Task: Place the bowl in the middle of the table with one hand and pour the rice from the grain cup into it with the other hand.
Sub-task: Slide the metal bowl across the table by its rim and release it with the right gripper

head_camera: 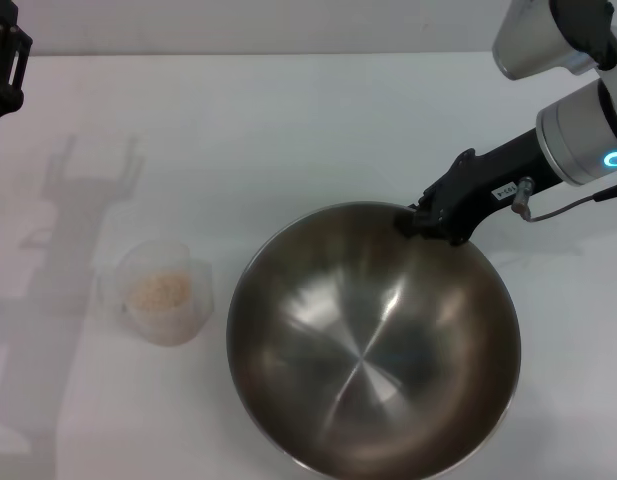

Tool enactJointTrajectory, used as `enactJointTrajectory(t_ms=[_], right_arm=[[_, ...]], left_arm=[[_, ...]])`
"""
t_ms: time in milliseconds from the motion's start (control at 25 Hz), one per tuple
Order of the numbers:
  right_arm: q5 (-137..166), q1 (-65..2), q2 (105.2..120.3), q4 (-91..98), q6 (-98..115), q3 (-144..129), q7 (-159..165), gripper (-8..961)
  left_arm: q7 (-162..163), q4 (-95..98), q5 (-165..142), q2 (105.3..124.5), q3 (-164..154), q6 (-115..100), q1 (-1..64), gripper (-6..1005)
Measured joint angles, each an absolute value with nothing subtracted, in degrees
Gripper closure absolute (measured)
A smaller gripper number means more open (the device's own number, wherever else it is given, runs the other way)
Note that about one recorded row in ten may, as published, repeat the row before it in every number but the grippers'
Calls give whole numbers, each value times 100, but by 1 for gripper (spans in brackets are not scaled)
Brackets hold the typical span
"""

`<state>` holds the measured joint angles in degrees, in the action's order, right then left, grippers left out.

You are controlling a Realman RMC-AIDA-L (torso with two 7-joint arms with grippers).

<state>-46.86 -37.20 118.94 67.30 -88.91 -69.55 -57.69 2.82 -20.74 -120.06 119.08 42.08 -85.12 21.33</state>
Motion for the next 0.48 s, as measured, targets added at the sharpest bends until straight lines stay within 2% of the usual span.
enactJointTrajectory(t_ms=[480], right_arm=[[-4487,-3867,11894,6604,-8825,-7141,-5610,862]], left_arm=[[281,-2074,-12006,11907,4193,-8525,2124,217]])
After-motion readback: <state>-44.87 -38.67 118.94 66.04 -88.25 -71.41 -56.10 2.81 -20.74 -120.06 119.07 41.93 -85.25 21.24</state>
